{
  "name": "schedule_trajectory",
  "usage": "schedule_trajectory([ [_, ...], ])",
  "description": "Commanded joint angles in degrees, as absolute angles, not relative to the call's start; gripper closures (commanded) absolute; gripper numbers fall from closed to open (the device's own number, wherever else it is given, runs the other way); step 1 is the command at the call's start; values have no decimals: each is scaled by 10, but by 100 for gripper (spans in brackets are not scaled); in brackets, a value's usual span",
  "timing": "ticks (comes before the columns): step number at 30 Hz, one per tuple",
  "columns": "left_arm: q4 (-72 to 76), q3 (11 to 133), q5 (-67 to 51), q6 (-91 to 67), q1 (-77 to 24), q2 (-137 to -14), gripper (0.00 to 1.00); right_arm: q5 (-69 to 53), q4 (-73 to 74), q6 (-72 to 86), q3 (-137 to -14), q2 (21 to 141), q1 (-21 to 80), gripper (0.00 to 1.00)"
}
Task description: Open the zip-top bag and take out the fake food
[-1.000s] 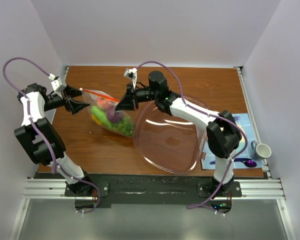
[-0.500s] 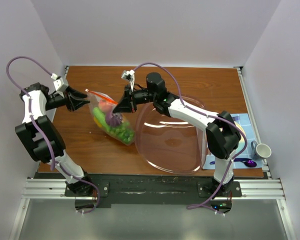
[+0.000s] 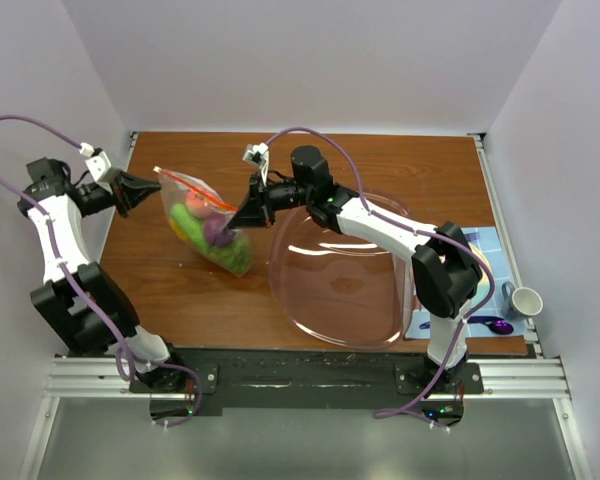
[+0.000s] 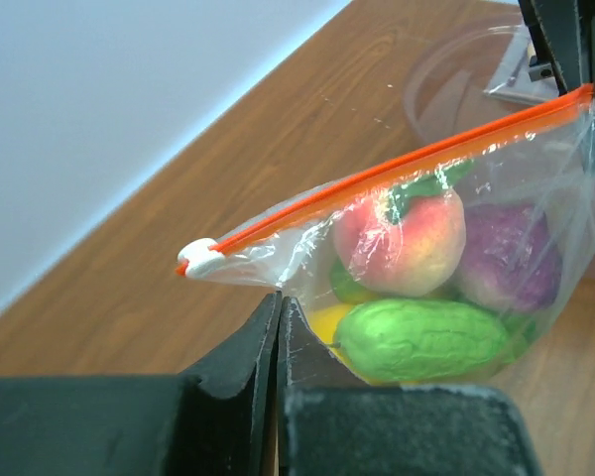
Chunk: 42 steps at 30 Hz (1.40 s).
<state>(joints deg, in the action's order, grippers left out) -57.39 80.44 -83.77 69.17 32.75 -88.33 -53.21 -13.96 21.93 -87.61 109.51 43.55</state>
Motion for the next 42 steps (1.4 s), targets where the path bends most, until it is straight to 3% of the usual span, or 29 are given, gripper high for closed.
schedule_trajectory([
  [1, -356, 764, -976, 487, 336, -818, 100, -533, -133, 198, -892, 1068, 437, 100],
  [4, -229, 730, -976, 401, 338, -788, 100, -505, -100, 164, -908, 1070, 438, 100],
  [12, -208, 680, -976, 379, 351, -767, 100, -482, -10, 109, -959, 1079, 439, 100],
  [14, -210, 669, -976, 386, 346, -782, 69, -490, -2, 101, -958, 1078, 440, 100],
  [16, -253, 686, -976, 409, 336, -808, 47, -494, 13, 91, -959, 1079, 445, 100],
  [18, -341, 721, -976, 506, 318, -829, 39, -495, 26, 86, -958, 1082, 449, 100],
  [20, -458, 778, -976, 557, 301, -859, 22, -495, 36, 78, -960, 1087, 459, 100],
  [21, -476, 793, -976, 564, 282, -869, 0, -494, 46, 73, -969, 1091, 462, 100],
  [26, -511, 857, -976, 475, 254, -921, 0, -478, 105, 35, -1005, 1110, 485, 100],
  [32, -753, 884, -923, 675, 255, -963, 0, -476, 105, 34, -1012, 1114, 489, 100],
  [36, -754, 872, -882, 634, 255, -972, 0, -478, 107, 33, -1006, 1109, 490, 100],
  [42, -754, 907, -842, 670, 254, -887, 0, -464, 125, 4, -983, 1089, 489, 100],
])
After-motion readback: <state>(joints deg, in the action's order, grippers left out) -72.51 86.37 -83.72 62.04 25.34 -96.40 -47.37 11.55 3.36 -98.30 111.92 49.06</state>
